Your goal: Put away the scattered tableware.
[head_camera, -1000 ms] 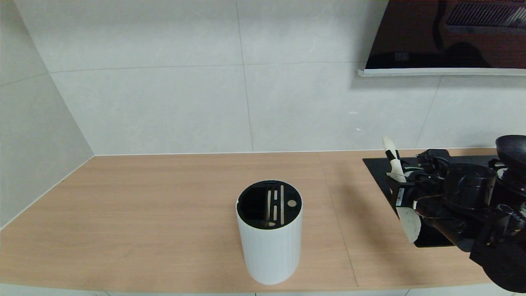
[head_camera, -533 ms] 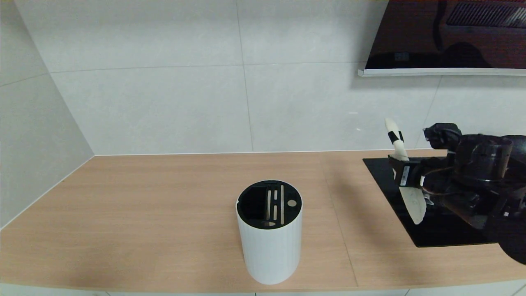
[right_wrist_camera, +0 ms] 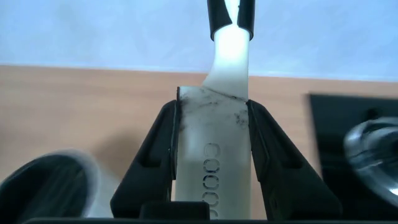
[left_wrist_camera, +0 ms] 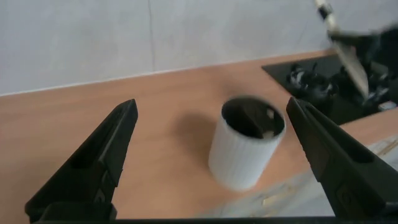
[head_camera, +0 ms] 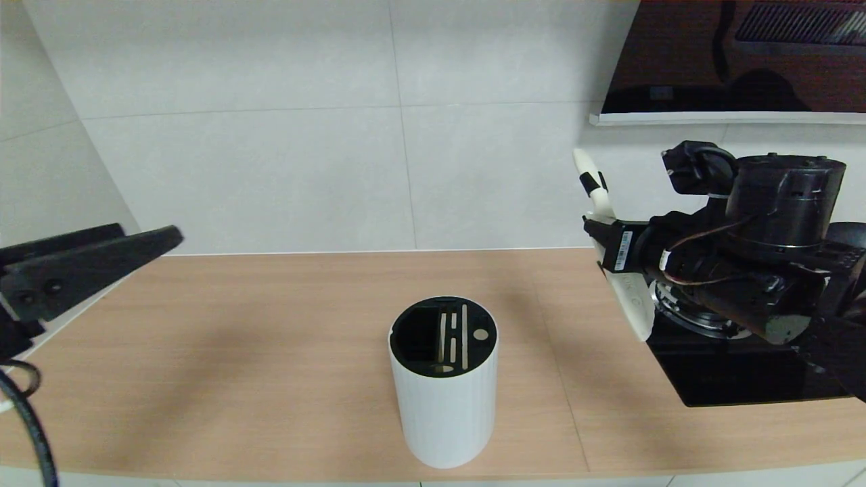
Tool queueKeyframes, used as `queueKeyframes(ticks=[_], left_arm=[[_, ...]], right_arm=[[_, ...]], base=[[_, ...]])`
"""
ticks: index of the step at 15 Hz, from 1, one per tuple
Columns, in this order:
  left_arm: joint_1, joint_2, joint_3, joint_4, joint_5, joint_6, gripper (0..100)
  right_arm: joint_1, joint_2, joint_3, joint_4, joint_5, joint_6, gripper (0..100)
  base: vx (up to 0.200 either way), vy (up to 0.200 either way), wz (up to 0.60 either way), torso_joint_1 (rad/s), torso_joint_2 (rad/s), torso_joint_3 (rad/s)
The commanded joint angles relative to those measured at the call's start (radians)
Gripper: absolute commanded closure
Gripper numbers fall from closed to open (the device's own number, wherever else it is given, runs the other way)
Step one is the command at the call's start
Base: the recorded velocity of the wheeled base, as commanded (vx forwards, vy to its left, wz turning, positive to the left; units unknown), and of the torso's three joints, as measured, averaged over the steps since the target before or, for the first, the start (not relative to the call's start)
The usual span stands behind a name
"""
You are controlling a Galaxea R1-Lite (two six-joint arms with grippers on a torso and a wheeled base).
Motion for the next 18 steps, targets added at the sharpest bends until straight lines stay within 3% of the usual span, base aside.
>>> queueKeyframes(ticks=[1,2,3,4,5,9,12,17,18], left_arm=[[-0.134,0.149,0.032,-0.094,0.004,-0.118,0],[-0.179,0.161,0.034,-0.125,0.004,-0.177,0],[-0.191,0.164,0.034,-0.131,0.004,-0.192,0],[-0.234,0.178,0.032,-0.154,0.004,-0.259,0],[-0.249,0.190,0.031,-0.175,0.004,-0.293,0],[-0.260,0.278,0.034,-0.275,0.004,-0.359,0],[-0.263,0.325,0.031,-0.330,0.004,-0.450,0],[-0.282,0.410,0.029,-0.455,0.004,-0.520,0],[-0.294,0.447,0.032,-0.514,0.004,-0.562,0]], right_arm=[[0.029,0.000,0.006,-0.002,-0.001,0.016,100],[0.038,-0.005,0.005,-0.002,-0.001,0.024,100],[0.039,-0.005,0.005,-0.002,-0.001,0.025,100],[0.068,-0.002,0.005,-0.002,-0.001,0.033,100],[0.093,0.006,0.006,-0.002,-0.001,0.045,100],[0.133,0.043,0.005,-0.002,-0.001,0.082,100],[0.144,0.073,0.015,-0.019,0.000,0.088,100],[0.214,0.112,-0.005,-0.076,-0.009,0.087,100],[0.240,0.112,-0.009,-0.081,-0.011,0.093,100]], base=[[0.000,0.000,0.00,0.000,0.00,0.000],[0.000,0.000,0.00,0.000,0.00,0.000],[0.000,0.000,0.00,0.000,0.00,0.000],[0.000,0.000,0.00,0.000,0.00,0.000],[0.000,0.000,0.00,0.000,0.00,0.000],[0.000,0.000,0.00,0.000,0.00,0.000],[0.000,0.000,0.00,0.000,0.00,0.000],[0.000,0.000,0.00,0.000,0.00,0.000],[0.000,0.000,0.00,0.000,0.00,0.000]])
